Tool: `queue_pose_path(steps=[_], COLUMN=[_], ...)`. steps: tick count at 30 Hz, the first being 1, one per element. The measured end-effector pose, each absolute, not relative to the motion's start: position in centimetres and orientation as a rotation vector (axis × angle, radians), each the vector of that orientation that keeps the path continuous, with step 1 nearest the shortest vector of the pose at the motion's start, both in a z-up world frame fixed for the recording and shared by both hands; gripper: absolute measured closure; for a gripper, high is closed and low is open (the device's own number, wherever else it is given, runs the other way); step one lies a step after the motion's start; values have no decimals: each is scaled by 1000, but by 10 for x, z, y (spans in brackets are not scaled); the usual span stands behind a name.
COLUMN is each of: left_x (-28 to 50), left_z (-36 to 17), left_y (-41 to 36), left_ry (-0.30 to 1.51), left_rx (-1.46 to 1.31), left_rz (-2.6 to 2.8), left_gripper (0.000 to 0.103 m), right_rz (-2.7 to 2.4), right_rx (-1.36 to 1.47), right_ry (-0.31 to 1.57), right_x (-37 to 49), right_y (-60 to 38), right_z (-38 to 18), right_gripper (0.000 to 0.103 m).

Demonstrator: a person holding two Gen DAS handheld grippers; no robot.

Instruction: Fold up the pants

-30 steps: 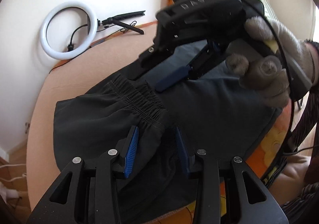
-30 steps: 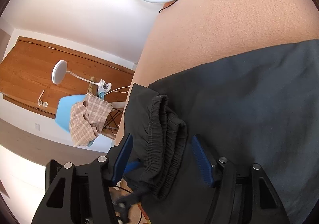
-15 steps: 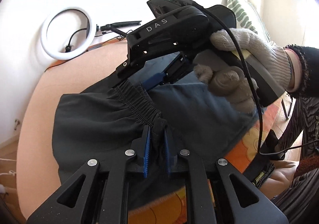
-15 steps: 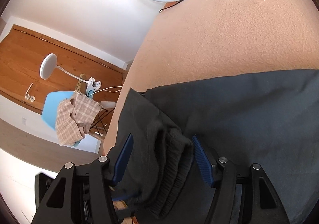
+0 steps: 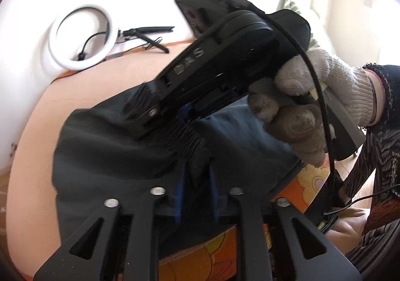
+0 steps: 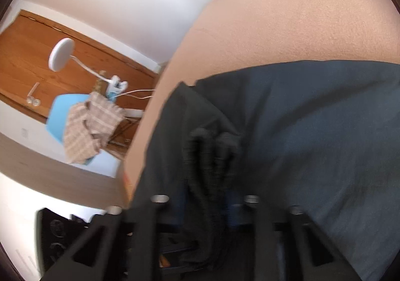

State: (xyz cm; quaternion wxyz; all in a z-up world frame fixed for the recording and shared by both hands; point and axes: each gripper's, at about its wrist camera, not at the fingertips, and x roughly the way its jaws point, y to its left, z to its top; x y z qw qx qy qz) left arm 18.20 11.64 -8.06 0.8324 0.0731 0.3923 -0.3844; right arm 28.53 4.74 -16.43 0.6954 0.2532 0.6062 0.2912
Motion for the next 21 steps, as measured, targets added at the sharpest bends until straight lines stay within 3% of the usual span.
queue_pose_path(steps=[3, 11, 21], left_x=[175, 160, 155], left_z=[-73, -53, -37], left_y=[131, 188, 172], left_ry=[829, 762, 706], left_rx=[131, -107, -129], left_rz=[-767, -592, -593], left_gripper=[61, 61, 58], right_rz=[636, 658, 577], right_rx=[579, 609, 599], right_ry=[1330, 1295, 1267], right_x=[283, 277, 263], right_y=[38, 5, -74], right_z=[-160, -128, -97], right_gripper=[88, 88, 88])
